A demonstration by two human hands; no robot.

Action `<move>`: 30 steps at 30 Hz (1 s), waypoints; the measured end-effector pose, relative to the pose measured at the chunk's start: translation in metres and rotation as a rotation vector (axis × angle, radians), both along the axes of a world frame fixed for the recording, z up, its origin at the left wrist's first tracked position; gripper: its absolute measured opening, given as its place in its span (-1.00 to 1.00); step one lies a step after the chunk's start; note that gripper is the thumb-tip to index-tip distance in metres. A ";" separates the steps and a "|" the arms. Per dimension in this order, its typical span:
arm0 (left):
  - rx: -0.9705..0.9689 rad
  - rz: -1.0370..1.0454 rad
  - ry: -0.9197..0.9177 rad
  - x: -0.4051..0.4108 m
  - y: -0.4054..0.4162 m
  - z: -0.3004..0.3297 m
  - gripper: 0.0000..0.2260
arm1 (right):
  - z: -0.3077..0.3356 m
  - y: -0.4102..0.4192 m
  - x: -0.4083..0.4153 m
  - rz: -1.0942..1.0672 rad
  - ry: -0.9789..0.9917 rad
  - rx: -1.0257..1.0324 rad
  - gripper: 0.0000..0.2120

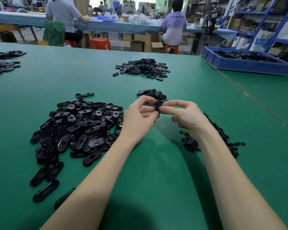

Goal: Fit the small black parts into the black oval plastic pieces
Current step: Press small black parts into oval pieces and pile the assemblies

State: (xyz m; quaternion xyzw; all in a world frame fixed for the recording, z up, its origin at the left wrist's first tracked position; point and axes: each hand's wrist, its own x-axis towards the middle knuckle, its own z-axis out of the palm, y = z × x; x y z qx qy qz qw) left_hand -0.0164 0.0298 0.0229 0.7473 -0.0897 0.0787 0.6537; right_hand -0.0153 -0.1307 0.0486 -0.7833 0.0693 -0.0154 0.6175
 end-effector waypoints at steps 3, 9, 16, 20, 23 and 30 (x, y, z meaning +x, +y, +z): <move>0.035 0.004 -0.035 -0.001 0.000 0.001 -0.74 | 0.000 0.000 0.000 0.002 0.006 0.009 -0.87; -0.011 -0.020 0.008 -0.001 0.001 0.006 -0.87 | 0.002 0.003 -0.003 -0.010 -0.050 -0.037 -0.87; -0.248 -0.069 0.184 0.001 0.005 0.016 -0.94 | 0.002 0.005 -0.008 0.064 -0.048 0.056 -0.79; -0.350 -0.088 0.261 0.003 0.006 0.017 -0.89 | 0.003 0.005 -0.008 0.068 -0.059 0.097 -0.82; -0.393 -0.123 0.297 0.003 0.009 0.019 -0.97 | 0.003 0.001 -0.009 0.086 -0.047 0.085 -0.86; -0.348 -0.210 0.317 0.000 0.014 0.017 -0.91 | 0.003 -0.002 -0.009 0.144 -0.018 0.025 -0.87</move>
